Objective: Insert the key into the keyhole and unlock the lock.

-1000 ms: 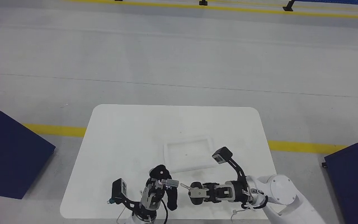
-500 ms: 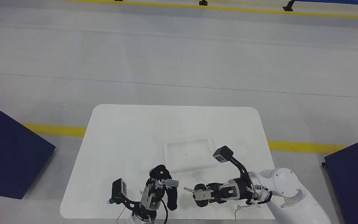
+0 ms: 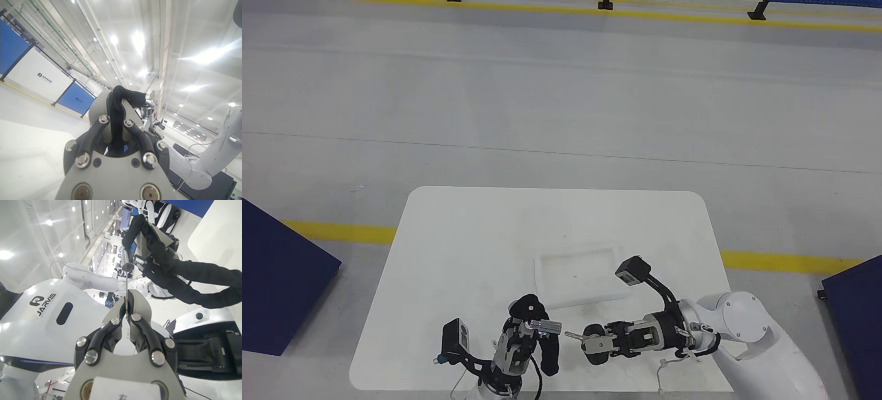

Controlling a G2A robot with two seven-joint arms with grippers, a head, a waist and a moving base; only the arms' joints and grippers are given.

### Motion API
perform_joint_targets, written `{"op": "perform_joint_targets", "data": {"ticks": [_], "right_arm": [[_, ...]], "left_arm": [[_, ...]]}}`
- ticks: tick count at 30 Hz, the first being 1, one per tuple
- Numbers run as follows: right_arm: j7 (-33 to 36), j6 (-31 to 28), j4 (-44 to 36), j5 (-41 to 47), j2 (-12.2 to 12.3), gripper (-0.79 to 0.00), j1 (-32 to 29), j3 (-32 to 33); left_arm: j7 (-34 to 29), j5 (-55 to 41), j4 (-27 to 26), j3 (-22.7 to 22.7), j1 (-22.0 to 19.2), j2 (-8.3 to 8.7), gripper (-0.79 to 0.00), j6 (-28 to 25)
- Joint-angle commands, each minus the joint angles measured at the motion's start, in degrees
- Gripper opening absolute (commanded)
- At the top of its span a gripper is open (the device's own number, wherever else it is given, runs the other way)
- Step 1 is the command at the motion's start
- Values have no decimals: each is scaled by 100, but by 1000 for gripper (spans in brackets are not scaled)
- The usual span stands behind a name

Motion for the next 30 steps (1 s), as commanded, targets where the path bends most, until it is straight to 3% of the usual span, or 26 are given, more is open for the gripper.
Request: {"op": "perform_joint_targets", "data": {"ticks": [1, 30], "right_arm": [[-10, -4, 31, 5, -7, -785, 45, -30], [-23, 35, 163, -17, -45, -785, 343, -257]], "left_arm": [[0, 0, 0, 0, 0, 0, -785, 0], [0, 0, 0, 0, 0, 0, -785, 0]]}}
